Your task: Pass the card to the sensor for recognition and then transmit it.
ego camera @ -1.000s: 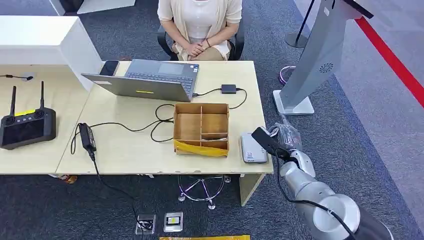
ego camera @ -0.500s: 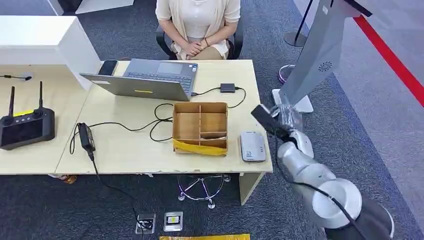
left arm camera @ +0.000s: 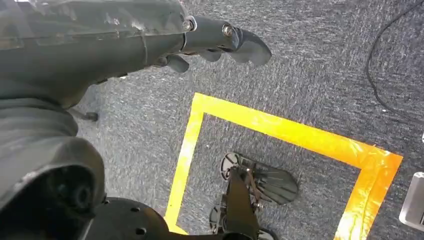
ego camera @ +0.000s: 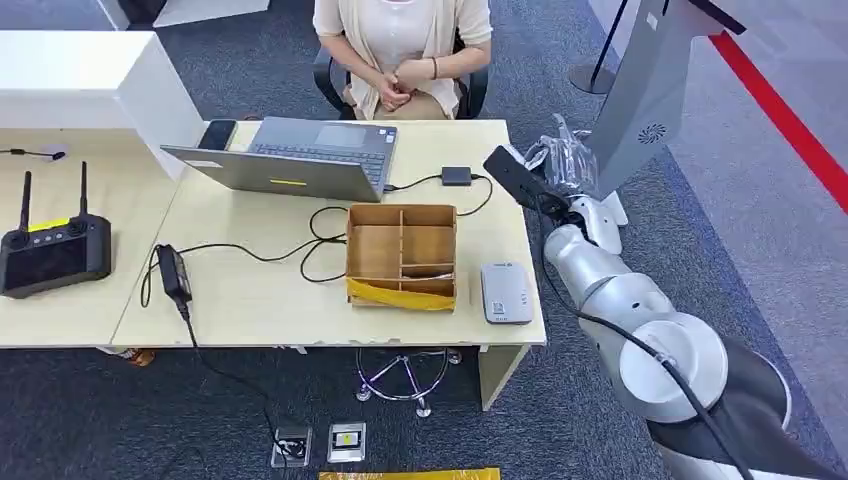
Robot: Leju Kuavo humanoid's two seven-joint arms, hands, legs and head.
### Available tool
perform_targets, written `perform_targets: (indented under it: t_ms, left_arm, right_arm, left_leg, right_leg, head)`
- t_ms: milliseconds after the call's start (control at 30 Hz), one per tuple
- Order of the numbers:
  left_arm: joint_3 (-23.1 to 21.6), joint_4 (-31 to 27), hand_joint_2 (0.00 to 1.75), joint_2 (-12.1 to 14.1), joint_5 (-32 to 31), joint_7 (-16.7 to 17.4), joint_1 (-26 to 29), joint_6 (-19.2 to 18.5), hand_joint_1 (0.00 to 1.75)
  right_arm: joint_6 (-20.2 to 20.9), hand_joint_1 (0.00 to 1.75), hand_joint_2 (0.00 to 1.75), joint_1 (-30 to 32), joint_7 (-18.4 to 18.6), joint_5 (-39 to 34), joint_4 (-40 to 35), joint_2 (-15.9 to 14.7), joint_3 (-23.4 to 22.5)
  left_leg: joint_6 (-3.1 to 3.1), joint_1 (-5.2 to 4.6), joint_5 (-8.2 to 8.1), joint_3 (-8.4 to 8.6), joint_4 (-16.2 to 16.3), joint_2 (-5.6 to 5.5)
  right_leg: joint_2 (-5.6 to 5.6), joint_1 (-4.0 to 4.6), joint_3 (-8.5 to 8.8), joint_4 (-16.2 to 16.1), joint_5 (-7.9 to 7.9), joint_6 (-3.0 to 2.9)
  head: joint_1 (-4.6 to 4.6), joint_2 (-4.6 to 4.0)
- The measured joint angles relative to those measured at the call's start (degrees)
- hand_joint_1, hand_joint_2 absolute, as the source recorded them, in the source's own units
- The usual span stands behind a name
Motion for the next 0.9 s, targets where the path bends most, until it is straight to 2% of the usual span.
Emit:
perform_targets:
  t_ms: [500, 867, 900]
  left_arm:
    - [-0.13, 0.00, 0.00, -0.04, -0.42, 0.39, -0.28, 0.02, 0.00]
    - [-0.13, 0.00, 0.00, -0.31, -0.46, 0.63, -0.32, 0.26, 0.00]
    - [-0.13, 0.00, 0.00, -0.31, -0.50, 0.70, -0.32, 0.42, 0.00]
  right_arm:
    - [0.79, 1.75, 1.75, 0.02, 3.24, -0.02, 0.00, 0.46, 0.87]
    - [0.70, 1.75, 1.75, 0.02, 3.67, -0.02, 0.00, 1.44, 1.68]
    - [0.70, 1.24, 1.75, 0.03, 3.67, -0.02, 0.00, 1.46, 1.70]
  left_leg:
    - [0.00, 0.01, 0.00, -0.01, 0.00, 0.00]
    - [0.00, 0.01, 0.00, -0.01, 0.00, 0.00]
    - [0.00, 0.01, 0.00, -0.01, 0.00, 0.00]
  right_leg:
    - [0.02, 0.01, -0.01, 0.01, 0.00, 0.00]
    - [0.01, 0.01, -0.02, 0.01, 0.00, 0.00]
    - [0.00, 0.01, -0.02, 0.01, 0.00, 0.00]
  head:
    - [0.00, 0.00]
    - [0.00, 0.00]
    - [0.00, 0.00]
